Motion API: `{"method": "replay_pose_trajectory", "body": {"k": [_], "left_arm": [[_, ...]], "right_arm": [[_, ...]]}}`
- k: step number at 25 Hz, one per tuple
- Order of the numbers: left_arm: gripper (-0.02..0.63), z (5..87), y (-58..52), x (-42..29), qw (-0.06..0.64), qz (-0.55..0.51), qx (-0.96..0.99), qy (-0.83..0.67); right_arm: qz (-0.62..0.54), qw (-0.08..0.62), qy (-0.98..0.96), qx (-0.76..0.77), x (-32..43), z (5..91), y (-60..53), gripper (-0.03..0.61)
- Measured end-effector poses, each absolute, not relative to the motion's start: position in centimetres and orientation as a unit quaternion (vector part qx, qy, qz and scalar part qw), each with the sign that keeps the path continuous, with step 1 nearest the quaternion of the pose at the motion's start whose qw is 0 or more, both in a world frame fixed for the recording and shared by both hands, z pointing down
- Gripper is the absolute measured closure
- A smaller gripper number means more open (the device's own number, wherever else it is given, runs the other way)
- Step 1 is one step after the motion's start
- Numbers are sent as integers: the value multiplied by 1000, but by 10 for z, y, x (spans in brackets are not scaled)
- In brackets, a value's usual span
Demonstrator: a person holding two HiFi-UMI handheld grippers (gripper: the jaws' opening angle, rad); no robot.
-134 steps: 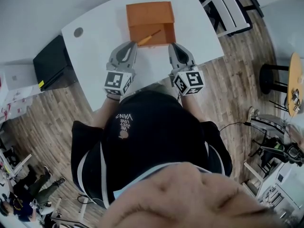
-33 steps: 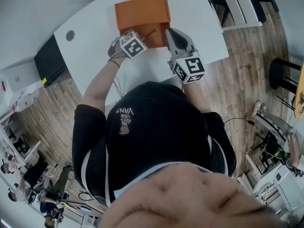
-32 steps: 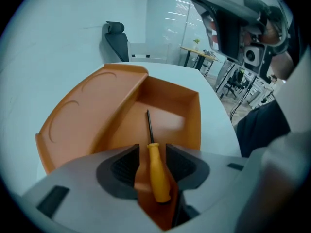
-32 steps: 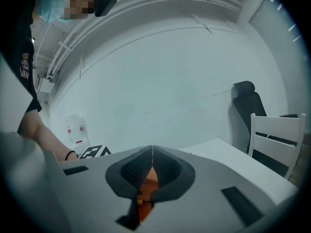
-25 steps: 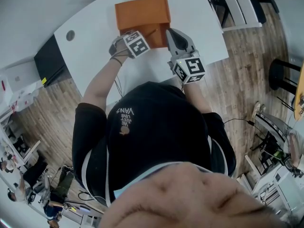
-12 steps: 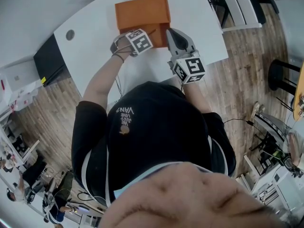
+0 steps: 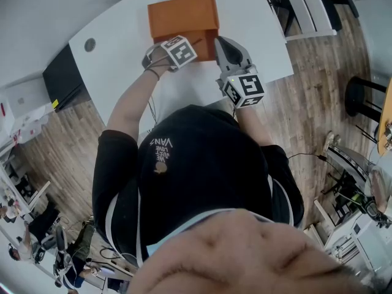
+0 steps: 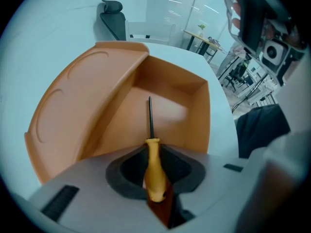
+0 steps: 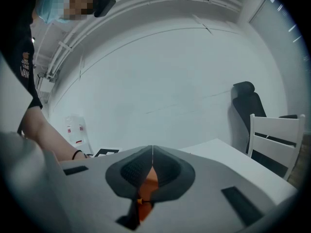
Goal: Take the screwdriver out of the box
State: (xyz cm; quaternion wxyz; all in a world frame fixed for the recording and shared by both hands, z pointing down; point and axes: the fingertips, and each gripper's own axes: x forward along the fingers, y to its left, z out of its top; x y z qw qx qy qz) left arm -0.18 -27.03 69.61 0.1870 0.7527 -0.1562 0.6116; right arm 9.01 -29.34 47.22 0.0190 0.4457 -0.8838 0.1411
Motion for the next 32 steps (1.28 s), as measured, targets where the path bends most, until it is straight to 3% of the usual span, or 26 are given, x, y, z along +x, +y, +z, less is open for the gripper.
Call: {"method": "replay_pose_trajectory", "body": {"k": [32], "left_arm": [[535, 667, -271, 1, 170, 565, 781, -206]], "right_arm": [[130, 18, -888, 440, 85, 460, -278, 566]]}}
